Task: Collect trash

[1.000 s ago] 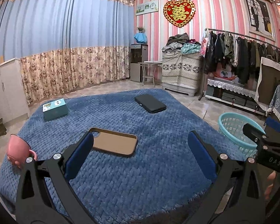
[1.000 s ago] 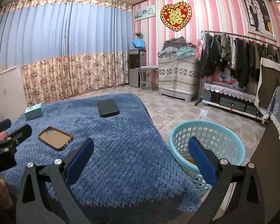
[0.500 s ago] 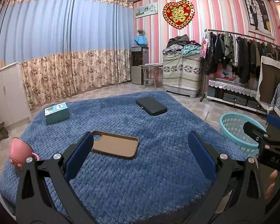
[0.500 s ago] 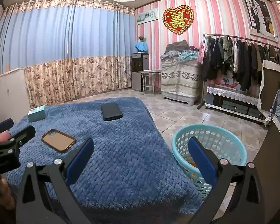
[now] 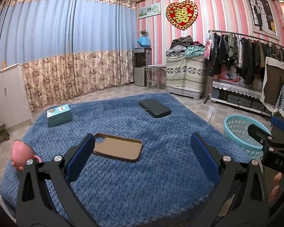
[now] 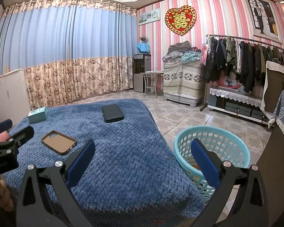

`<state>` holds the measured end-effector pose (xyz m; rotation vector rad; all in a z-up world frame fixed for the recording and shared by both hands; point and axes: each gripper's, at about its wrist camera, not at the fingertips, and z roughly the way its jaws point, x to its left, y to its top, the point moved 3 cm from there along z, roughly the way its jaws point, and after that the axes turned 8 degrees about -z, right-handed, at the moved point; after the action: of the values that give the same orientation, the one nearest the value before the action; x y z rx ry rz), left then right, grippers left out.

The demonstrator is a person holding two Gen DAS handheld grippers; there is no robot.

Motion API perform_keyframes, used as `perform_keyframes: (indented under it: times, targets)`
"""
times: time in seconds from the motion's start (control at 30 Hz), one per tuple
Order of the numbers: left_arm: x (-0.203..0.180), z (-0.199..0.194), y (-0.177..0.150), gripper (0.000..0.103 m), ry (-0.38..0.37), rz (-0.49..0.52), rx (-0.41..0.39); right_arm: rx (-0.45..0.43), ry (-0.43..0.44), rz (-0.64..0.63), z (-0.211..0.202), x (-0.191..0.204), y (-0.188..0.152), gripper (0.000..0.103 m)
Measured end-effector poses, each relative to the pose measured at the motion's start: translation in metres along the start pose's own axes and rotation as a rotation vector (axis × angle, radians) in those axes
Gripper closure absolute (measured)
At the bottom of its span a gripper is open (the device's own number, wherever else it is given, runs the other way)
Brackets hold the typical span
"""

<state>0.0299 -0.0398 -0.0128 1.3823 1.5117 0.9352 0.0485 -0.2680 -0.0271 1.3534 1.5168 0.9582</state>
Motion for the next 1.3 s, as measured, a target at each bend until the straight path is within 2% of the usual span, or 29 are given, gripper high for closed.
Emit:
perform_keyframes:
  times: [1.3]
  targets:
    - [0.0025, 0.0018, 0.0019, 0.005, -0.001, 0.003, -0.002, -0.001, -0.002, 0.002, -0.0001, -0.0010, -0.0012, 0.004]
